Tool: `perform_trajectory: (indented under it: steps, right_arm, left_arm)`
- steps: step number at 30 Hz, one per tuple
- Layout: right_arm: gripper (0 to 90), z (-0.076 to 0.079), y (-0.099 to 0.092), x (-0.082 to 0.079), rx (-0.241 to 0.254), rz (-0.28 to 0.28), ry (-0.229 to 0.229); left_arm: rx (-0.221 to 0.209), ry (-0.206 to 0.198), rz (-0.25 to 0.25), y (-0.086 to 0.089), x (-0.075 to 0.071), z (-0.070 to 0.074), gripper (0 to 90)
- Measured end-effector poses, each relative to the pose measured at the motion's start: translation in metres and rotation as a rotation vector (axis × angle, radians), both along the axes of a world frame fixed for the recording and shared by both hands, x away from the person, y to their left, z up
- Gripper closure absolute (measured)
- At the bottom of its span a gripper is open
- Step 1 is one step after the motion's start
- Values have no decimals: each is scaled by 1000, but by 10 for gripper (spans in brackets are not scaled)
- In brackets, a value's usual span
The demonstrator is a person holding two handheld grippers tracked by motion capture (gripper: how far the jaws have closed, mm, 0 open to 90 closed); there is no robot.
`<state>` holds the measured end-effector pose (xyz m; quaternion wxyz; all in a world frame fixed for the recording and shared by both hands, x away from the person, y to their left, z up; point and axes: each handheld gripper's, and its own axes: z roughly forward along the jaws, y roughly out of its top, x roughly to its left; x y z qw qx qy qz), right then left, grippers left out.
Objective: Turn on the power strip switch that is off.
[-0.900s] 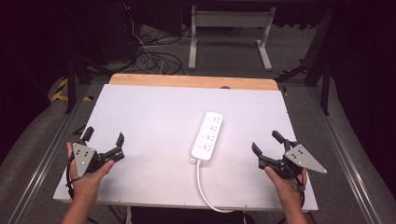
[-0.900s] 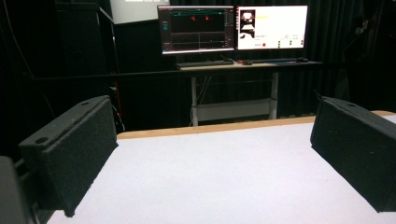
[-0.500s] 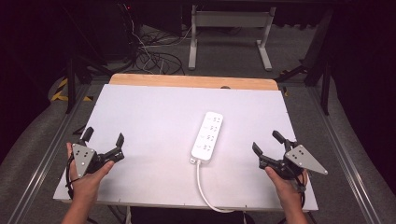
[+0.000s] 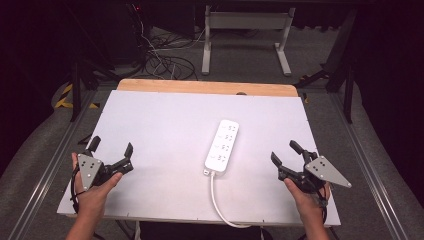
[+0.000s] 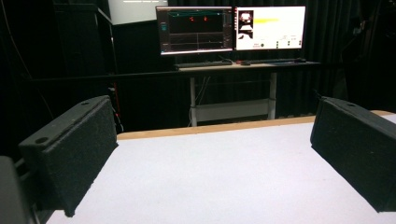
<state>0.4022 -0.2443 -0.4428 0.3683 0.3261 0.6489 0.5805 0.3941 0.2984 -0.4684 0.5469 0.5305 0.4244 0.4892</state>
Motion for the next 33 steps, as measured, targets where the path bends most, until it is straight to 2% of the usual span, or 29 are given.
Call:
perform_trajectory:
  steps: [2, 4, 5, 7, 8, 9, 10, 11, 13, 14, 17, 18, 22, 27, 28, 33]
  right_arm:
    - [382, 4, 0, -3, -7, 1, -15]
    - [479, 8, -1, -5, -5, -4, -3]
    - [551, 10, -2, -6, -6, -11, 6]
    - [751, 18, -5, -9, -8, -15, 35]
    - [751, 18, -5, -9, -8, -15, 35]
    - [900, 25, -7, -12, -4, -6, 67]
    - [900, 28, -9, -14, 14, 4, 69]
    - [900, 28, -9, -14, 14, 4, 69]
    - [900, 38, -10, -17, 27, 17, 82]
    - [900, 40, -11, -18, 24, 37, 73]
    - [900, 44, -9, -17, 1, 37, 90]
    - [900, 47, -6, -14, 1, 55, 113]
    - [900, 52, 3, -8, -14, 80, 147]
    - [900, 56, 40, 6, -87, 148, 205]
    - [900, 56, 40, 6, -87, 148, 205]
    - [900, 53, 69, 21, -129, 192, 259]
  left_arm:
    - [-3, -1, 0, 0, 0, 0, 8]
    - [-1, -1, 1, 0, 0, 0, 8]
    - [2, -1, 2, 0, 0, 0, 8]
    - [6, 0, 3, 0, 0, 0, 8]
    - [6, 0, 3, 0, 0, 0, 8]
    - [5, 1, 3, 0, 0, 0, 8]
    - [4, 1, 2, 0, 0, 0, 9]
    - [5, 1, 1, -1, 0, 0, 9]
    - [9, 2, -1, -1, 0, 0, 9]
    - [9, 2, -1, -1, 0, 0, 9]
    - [10, 3, -2, -1, 0, 0, 9]
    - [11, 3, -2, -1, 0, 0, 12]
    - [11, 3, -1, -1, 0, -1, 12]
    - [12, 1, 1, -1, 0, 0, 13]
    - [12, 1, 3, 0, 0, 0, 13]
    - [14, 2, 3, 0, 0, -1, 13]
